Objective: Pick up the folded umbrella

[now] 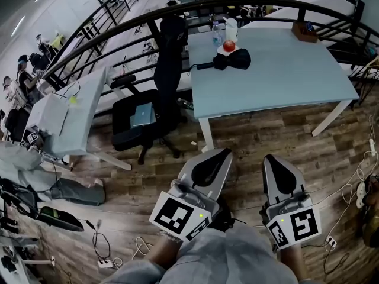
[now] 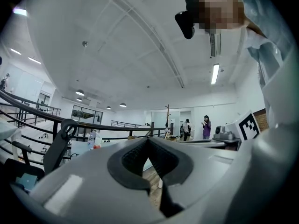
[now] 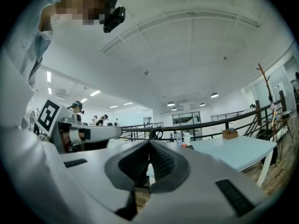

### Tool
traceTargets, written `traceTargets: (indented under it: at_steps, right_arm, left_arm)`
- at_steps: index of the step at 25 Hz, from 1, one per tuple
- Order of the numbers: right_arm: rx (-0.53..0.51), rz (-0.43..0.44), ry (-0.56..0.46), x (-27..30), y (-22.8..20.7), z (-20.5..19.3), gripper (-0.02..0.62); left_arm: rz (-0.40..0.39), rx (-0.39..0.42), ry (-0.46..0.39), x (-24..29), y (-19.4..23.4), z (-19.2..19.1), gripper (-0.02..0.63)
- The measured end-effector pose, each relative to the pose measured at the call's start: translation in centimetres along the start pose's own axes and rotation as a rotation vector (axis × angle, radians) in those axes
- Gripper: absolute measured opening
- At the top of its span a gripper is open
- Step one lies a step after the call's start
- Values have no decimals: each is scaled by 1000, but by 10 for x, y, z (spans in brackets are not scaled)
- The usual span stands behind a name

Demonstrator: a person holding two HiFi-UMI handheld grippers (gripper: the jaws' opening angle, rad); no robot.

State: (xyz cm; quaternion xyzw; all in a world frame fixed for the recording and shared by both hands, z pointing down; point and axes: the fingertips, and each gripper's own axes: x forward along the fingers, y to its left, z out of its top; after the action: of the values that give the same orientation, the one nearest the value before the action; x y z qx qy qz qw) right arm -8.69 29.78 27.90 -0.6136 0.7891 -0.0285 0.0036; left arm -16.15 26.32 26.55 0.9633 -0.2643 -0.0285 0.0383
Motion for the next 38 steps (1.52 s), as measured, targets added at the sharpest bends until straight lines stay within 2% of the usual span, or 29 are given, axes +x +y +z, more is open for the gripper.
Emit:
traceTargets:
  at_steps: [17, 38]
  right_arm:
    - [-14, -21, 13, 32, -35, -4, 0]
    - [-24, -26, 39, 161, -127, 9, 0]
  left_arm:
    - [-21, -12, -12, 47, 25, -7, 5]
    - [-31, -32, -12, 176, 123, 2, 5]
